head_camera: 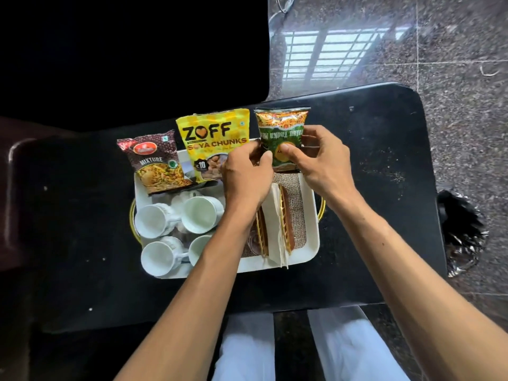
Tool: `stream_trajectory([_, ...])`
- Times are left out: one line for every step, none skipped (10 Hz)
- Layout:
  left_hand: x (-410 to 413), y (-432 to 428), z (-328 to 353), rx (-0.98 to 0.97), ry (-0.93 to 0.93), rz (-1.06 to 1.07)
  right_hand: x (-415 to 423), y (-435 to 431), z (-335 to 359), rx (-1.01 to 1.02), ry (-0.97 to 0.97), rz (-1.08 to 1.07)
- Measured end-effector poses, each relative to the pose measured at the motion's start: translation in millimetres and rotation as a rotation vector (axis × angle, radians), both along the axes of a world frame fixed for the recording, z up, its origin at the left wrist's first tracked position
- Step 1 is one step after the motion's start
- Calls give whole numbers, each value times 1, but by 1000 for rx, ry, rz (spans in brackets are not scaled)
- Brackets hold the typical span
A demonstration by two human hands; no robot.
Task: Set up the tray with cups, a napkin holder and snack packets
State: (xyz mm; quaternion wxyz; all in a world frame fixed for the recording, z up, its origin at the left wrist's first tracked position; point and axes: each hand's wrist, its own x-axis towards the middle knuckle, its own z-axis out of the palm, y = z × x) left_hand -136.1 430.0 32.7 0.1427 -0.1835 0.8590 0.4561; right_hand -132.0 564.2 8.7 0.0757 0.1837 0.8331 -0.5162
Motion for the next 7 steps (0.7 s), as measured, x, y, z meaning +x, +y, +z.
stream_trajectory([-5,-3,-6,25,-82,5,-1,-6,-7,66,-11,-1])
stream_trajectory([-8,-7,-12,27,-145,-68,-4,-10,-11,95,-33,-1])
stream_trajectory([-11,-9,-15,46,-171,-72,-6,-13,-13,134,-48,4])
stream_trajectory([-14,-11,-21,80,-189,-68,-7,-15,-14,154,-60,-2])
stream_trajectory([-12,-11,-19,85,-198,-52,-6,-14,-12,164,-66,-8])
stream_trajectory([-11,-12,-17,73,-232,-42,-3,-9,-11,183,-52,-9])
stream_trajectory([-5,-15,-12,73,-185,-33,3,-4,-4,194,-5,-45])
